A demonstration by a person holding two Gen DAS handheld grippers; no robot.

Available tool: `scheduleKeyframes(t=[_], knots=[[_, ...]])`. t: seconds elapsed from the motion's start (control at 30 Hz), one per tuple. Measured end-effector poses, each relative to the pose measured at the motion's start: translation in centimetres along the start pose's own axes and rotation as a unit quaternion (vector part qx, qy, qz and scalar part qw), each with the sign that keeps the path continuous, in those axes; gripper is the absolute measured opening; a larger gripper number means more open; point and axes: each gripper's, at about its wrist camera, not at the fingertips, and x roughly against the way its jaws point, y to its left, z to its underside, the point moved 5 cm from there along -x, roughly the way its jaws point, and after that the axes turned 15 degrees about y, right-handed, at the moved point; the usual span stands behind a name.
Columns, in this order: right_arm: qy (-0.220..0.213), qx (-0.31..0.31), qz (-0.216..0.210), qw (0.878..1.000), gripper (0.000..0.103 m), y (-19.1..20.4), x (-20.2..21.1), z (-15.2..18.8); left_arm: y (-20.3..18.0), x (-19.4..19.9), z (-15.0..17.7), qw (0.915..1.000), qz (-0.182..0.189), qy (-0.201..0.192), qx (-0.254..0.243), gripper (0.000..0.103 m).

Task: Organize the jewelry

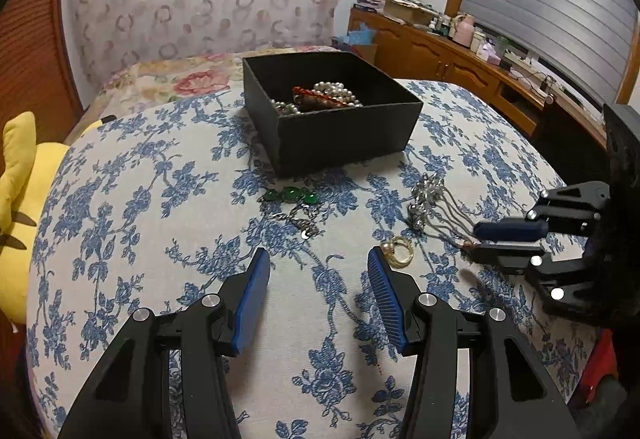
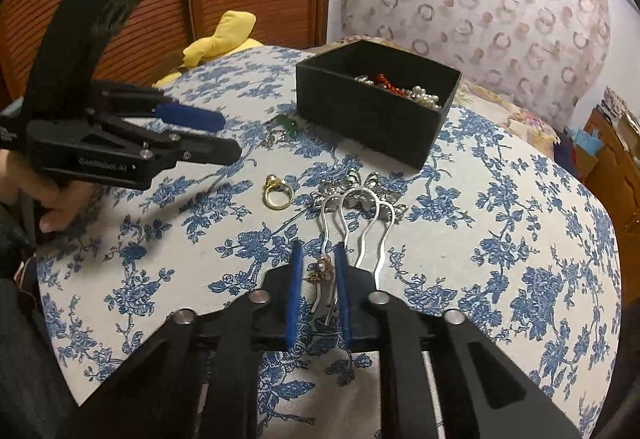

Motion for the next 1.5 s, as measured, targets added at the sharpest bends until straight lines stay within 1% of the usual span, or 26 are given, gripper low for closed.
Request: scheduleKeyframes(t=[0.07, 0.47, 0.7, 0.9, 1.0, 1.03, 1.17, 1.37, 1.43, 1.5], knots=[[0.001, -0.002, 0.008, 1.0, 0.009, -0.2, -0.1, 0.0, -0.2, 0.0, -0.1, 1.0, 0.0, 0.0, -0.001, 0.049], [0.002, -0.015, 0.007, 1.0, 0.006, -1.3, 0.1, 0.4, -0.6, -0.2, -0.1, 1.0, 0.002, 0.002, -0.005, 0.049], [-0.032, -0.029, 0.002, 0.999, 0.006, -2.0, 2.2, 0.4, -1.0, -0.3, -0.3, 1.0, 0.006, 0.002, -0.008, 0.049], [-0.037, -0.043, 0.013, 0.998, 0.006, -3.2, 3.0, 1.1, -3.0, -0.7, -2.0, 0.9994, 0.02, 0.0, -0.027, 0.049], [-0.038, -0.053, 0.014, 0.998, 0.006, -3.9, 3.0, 1.4, -4.1, -1.3, -3.1, 0.9989, 0.031, 0.006, -0.036, 0.048], [-0.039, -0.057, 0.014, 0.998, 0.006, -4.2, 3.1, 1.5, -4.5, -1.5, -3.4, 0.9986, 0.035, 0.007, -0.039, 0.047], [-0.047, -0.065, 0.013, 0.997, 0.006, -4.7, 3.5, 1.7, -5.6, -2.5, -4.7, 0.9972, 0.057, 0.018, -0.045, 0.034], [-0.052, -0.074, 0.014, 0.996, 0.006, -5.4, 3.9, 2.1, -6.5, -4.3, -5.8, 0.9954, 0.075, 0.04, -0.046, 0.03], [-0.053, -0.076, 0.014, 0.996, 0.006, -5.6, 4.0, 2.1, -6.5, -4.7, -6.0, 0.9948, 0.08, 0.044, -0.045, 0.023], [-0.054, -0.078, 0.015, 0.995, 0.006, -5.8, 4.1, 2.3, -6.5, -4.8, -6.1, 0.9943, 0.089, 0.042, -0.042, 0.019]])
